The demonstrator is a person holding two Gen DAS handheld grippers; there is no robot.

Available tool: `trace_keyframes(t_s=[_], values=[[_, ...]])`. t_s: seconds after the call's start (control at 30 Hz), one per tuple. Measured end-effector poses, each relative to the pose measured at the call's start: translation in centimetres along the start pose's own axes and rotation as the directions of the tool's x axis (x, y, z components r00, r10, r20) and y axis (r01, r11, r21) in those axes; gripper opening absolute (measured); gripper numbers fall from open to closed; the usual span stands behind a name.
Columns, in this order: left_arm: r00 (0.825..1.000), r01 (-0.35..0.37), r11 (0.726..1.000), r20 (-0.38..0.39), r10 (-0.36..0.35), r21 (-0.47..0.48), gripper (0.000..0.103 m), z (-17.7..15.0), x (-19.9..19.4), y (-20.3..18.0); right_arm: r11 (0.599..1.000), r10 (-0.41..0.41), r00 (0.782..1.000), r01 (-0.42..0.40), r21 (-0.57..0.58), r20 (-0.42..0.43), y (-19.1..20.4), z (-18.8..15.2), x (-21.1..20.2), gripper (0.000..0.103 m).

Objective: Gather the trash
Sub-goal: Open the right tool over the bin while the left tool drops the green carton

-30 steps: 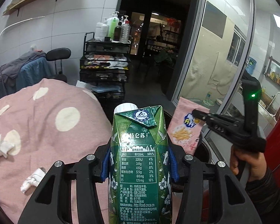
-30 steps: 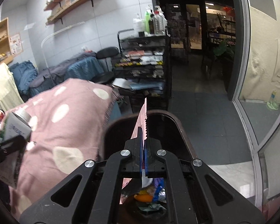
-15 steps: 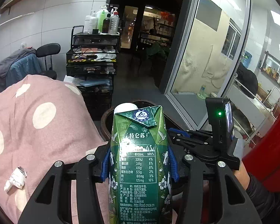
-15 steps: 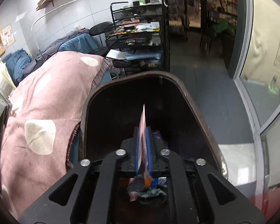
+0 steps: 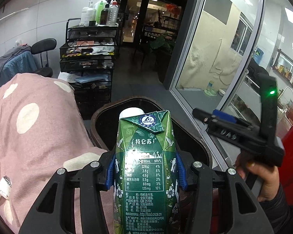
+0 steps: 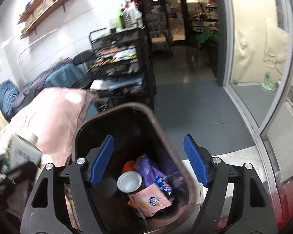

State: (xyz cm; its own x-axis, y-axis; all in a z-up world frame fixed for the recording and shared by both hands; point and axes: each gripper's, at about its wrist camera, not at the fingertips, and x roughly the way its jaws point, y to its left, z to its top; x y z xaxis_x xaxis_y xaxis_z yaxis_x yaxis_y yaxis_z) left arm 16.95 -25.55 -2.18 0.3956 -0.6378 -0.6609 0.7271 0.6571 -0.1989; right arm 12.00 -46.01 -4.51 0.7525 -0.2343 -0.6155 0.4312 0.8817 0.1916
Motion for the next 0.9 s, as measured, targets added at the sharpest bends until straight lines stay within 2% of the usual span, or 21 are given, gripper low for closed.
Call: trace_keyframes(t_s=[0.17,0.37,0.73,0.77,0.83,0.9], values=[[0.998,-0.004,1.000,-0.056,0.005,0.017,0.049,0.5,2.4,-0.7,0.999,-0.028,0.999,0.027,0.028,0.036,-1.1,1.1,-0.8,0.076],[0.993,-0.008,0.999,-0.121,0.014,0.051,0.049,0.6,4.9,-1.9,0.999,-0.036,0.999,0.034,0.035,0.040,-1.9,1.5,-1.2,0.078],[0.970,-0.056,0.994,-0.233,0.075,0.089,0.050,0.1,8.1,-2.6,0.998,-0.031,0.999,0.029,0.056,0.035,-2.5,1.7,-1.5,0.082],[0.967,-0.061,0.994,-0.241,0.082,0.092,0.051,0.0,8.3,-2.7,0.998,-0.031,0.999,0.029,0.054,0.036,-2.5,1.7,-1.6,0.082],[0.964,-0.078,0.992,-0.248,0.100,0.097,0.063,-0.1,8.5,-2.7,0.998,-0.028,0.999,0.026,0.052,0.035,-2.4,1.6,-1.6,0.083],[0.965,-0.078,0.992,-0.241,0.100,0.099,0.068,-0.1,8.3,-2.7,0.998,-0.026,0.999,0.024,0.052,0.032,-2.3,1.7,-1.4,0.083]])
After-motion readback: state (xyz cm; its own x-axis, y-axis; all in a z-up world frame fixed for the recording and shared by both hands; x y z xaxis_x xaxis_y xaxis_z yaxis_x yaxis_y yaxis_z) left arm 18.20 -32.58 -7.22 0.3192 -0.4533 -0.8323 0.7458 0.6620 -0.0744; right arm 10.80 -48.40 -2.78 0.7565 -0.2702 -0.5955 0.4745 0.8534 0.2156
